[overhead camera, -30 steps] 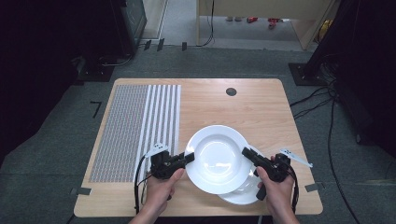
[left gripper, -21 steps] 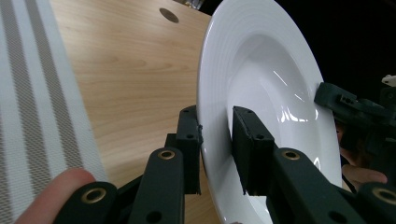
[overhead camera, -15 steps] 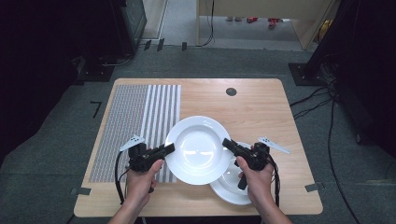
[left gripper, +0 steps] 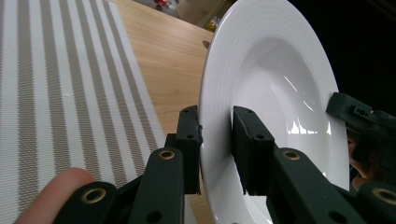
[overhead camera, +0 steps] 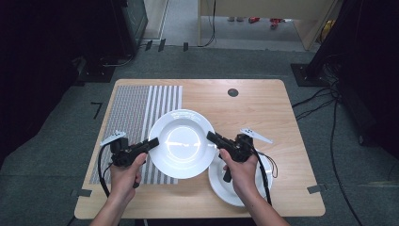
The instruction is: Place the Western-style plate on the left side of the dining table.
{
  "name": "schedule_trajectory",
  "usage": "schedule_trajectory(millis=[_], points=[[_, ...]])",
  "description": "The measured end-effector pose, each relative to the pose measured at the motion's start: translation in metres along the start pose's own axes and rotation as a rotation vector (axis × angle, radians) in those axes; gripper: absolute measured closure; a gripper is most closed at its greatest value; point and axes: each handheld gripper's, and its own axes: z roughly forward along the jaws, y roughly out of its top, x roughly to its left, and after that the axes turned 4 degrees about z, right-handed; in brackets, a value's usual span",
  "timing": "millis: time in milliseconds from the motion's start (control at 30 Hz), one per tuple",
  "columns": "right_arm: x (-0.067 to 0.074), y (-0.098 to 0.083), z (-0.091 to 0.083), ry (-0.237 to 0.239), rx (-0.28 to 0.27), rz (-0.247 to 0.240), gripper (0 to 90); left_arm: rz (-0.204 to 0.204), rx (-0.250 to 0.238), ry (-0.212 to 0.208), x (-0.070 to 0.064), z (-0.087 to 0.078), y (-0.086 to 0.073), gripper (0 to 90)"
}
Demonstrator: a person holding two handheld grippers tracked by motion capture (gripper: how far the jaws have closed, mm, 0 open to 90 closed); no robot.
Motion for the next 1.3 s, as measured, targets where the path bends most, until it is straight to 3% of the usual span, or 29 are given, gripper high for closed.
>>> schedule_trajectory(millis=[700,1000,1300], points=[[0.029,0.006,0.063,0.017,0.041,-0.014,79.7,-0.024,-0.052,0.074,0.041,-0.029,0.026,73.8],[0.030,0.005,0.088,0.007,0.068,-0.020,79.1,-0.035,-0.046,0.107,0.058,-0.031,0.030,73.4],[0.029,0.003,0.112,0.015,0.083,0.005,79.5,-0.072,-0.054,0.127,0.077,-0.032,0.035,73.4]])
